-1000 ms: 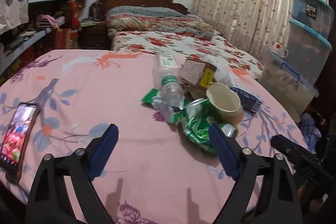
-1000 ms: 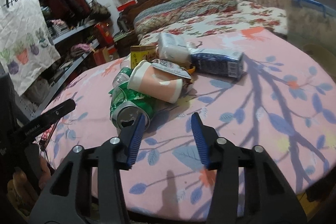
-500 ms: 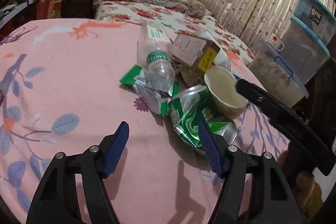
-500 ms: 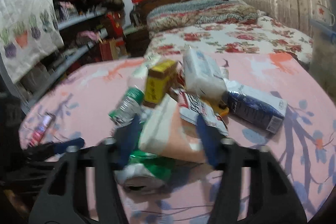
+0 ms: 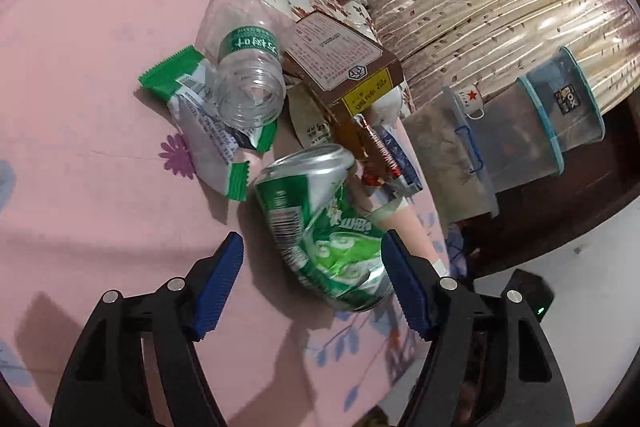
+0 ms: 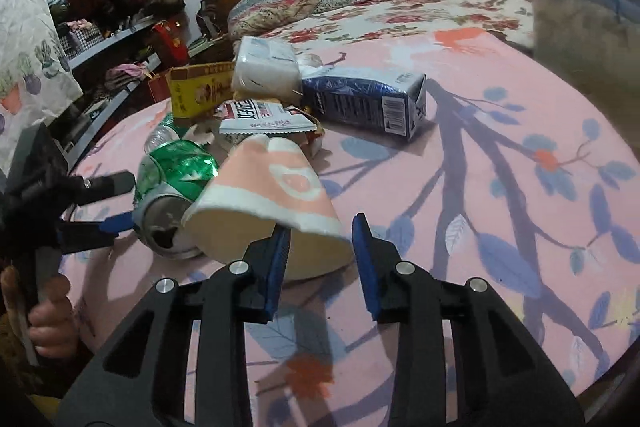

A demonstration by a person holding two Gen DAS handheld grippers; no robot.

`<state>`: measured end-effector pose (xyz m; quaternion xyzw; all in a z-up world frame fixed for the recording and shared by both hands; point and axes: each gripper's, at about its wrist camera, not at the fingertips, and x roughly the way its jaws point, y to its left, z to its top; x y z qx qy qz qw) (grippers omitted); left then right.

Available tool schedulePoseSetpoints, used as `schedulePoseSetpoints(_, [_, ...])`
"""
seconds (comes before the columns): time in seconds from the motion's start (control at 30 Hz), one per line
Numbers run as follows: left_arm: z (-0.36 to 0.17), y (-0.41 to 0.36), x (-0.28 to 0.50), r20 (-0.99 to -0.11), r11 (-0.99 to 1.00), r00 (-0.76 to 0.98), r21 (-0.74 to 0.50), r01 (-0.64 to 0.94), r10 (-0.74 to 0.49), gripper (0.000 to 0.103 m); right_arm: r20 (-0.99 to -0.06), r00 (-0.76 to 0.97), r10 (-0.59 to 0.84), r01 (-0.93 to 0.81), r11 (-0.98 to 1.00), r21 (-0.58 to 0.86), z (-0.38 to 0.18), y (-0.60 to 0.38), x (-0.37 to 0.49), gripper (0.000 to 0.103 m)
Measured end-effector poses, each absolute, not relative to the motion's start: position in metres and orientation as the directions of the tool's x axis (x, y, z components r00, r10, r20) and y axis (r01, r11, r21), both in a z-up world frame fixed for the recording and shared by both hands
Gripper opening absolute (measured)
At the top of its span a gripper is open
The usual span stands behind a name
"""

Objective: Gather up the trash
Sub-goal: 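Grasp the crushed green can with the left tool while the right tool grasps the pink paper cup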

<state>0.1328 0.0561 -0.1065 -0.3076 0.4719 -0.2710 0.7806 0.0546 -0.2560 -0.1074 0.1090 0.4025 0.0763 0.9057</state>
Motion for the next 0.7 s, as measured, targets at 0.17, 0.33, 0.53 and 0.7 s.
schedulePoseSetpoints(0.17, [-0.105,0.035,0.138,-0.592,0.675,0.373,-0.724,0.143,-0.714,0.066,-0.714,0.661,0.231,-0.072,0.966,0.247,-0.11,-0.246,0.057,0.046])
schedulePoseSetpoints(0.33, [-0.101,0.025,0.141,-0.576,0.666,0.382,-0.728,0.161,-0.722,0.053,-0.687,0.679,0.259,-0.14,0.964,0.225,-0.102,-0.245,0.04,0.081])
schedulePoseSetpoints(0.53, [-0.096,0.028,0.137,-0.565,0.668,0.402,-0.72,0.186,-0.721,0.01,-0.634,0.678,0.371,-0.239,0.928,0.287,-0.091,-0.252,0.029,0.095])
schedulePoseSetpoints(0.7, [-0.091,0.029,0.128,-0.571,0.675,0.4,-0.711,0.194,-0.717,0.01,-0.589,0.671,0.45,-0.188,0.872,0.452,-0.09,-0.281,0.061,0.095])
